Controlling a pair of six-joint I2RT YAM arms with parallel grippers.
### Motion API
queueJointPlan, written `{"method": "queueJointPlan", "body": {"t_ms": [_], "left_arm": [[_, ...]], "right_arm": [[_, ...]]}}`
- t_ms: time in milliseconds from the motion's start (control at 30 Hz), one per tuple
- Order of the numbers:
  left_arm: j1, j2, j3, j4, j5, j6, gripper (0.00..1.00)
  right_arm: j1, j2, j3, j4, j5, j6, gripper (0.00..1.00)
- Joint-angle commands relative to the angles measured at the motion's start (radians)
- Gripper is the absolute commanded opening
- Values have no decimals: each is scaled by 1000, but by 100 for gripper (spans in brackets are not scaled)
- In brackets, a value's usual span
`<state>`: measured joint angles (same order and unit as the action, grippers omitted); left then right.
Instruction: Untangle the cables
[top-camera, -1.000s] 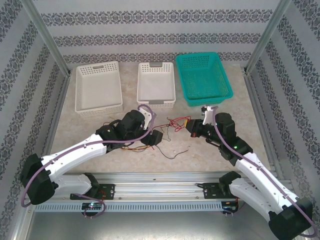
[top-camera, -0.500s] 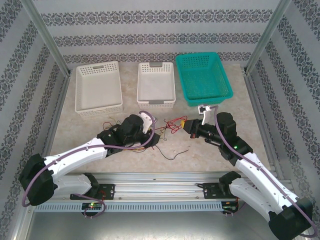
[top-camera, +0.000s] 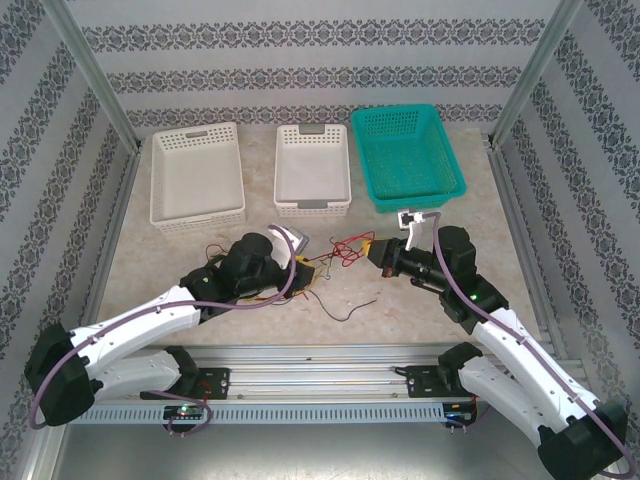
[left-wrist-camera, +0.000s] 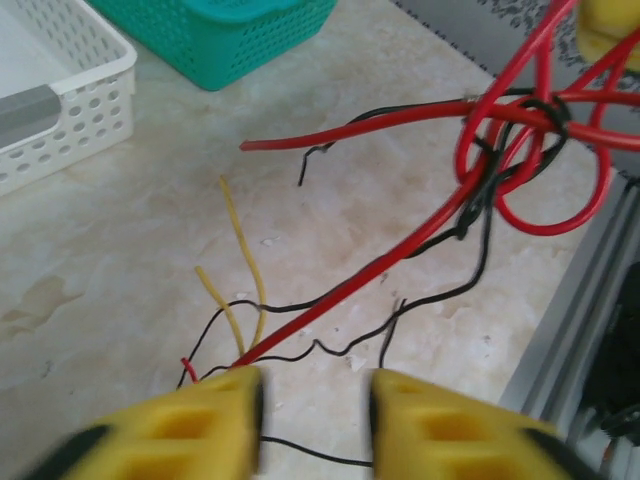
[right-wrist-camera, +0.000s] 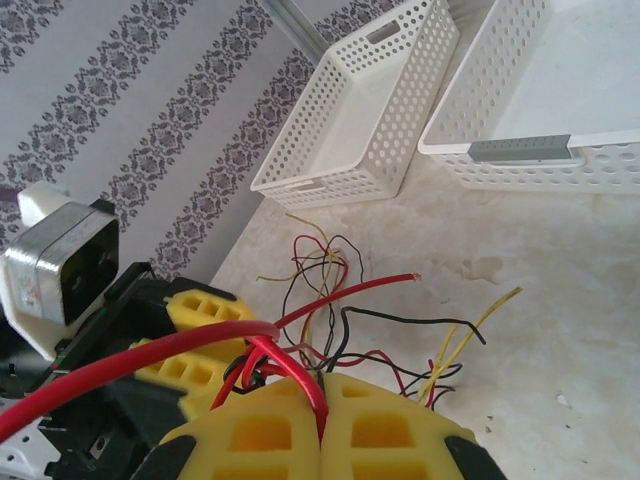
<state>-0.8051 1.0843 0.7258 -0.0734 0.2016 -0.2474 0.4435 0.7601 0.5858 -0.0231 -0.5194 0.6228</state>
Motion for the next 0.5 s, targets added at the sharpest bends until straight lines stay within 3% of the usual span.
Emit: {"method": "queueJointPlan", "body": {"t_ms": [0,200,467], "left_arm": [[6,-10,-24,54,74,-4,50],[7,7,-40,91,158,19,62],[20,48,-9,84,210,61,61]], "right_arm": [[11,-1,6,54,-44,20,0],[12,6,2,91,-105,38,0],[13,46,13,153,-283,65,0]]}}
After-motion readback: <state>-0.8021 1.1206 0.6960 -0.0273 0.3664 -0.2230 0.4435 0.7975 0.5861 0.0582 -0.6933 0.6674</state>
